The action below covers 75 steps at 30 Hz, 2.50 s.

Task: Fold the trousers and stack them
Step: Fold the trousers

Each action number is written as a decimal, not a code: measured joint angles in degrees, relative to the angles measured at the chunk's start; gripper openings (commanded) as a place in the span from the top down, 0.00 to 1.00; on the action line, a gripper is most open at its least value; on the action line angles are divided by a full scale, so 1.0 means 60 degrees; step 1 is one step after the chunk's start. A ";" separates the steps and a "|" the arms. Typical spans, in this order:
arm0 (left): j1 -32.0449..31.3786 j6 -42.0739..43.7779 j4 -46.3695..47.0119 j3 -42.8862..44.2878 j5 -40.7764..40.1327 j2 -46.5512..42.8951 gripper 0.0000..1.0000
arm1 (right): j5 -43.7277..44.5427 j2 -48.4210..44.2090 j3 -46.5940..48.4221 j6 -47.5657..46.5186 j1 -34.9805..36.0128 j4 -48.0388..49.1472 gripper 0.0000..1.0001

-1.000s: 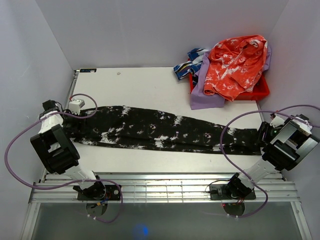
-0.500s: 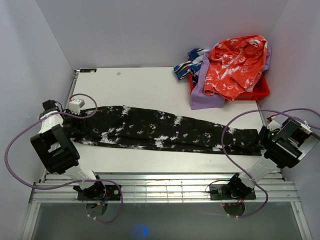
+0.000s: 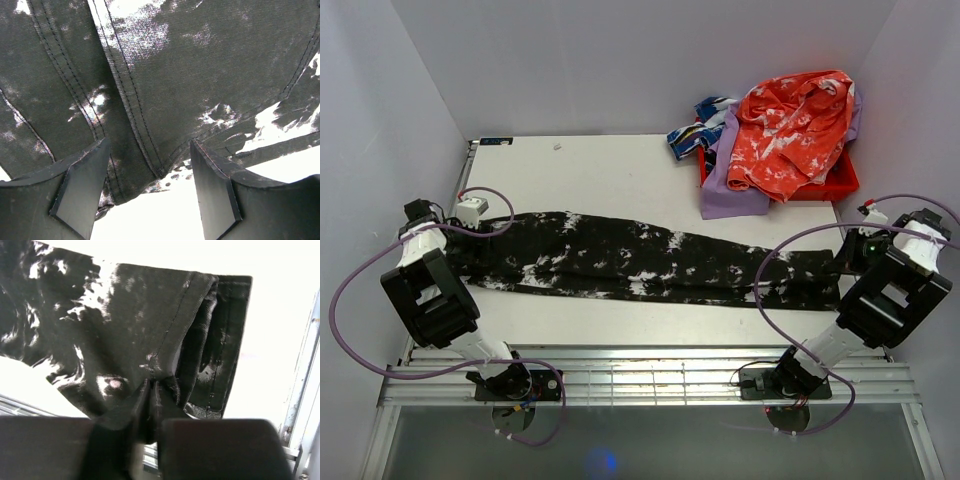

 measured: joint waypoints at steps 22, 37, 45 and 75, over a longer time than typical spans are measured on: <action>0.0000 -0.0040 -0.0004 0.0000 -0.0109 0.0087 0.24 | 0.1435 0.0528 -0.0765 0.0339 0.0302 0.1792 0.50; 0.0000 -0.0066 0.0025 -0.0007 -0.0142 0.0109 0.24 | 0.1555 0.1137 -0.0900 0.0397 0.0637 0.2437 0.92; 0.0033 0.0419 0.0040 -0.0168 0.0248 -0.0127 0.28 | 0.1279 0.1002 0.0044 0.0379 0.0663 0.1264 0.92; -0.7162 0.4335 0.1508 -0.3071 0.0321 -0.2095 0.39 | 0.1759 0.0761 0.1264 -0.0036 0.0663 -0.0029 0.92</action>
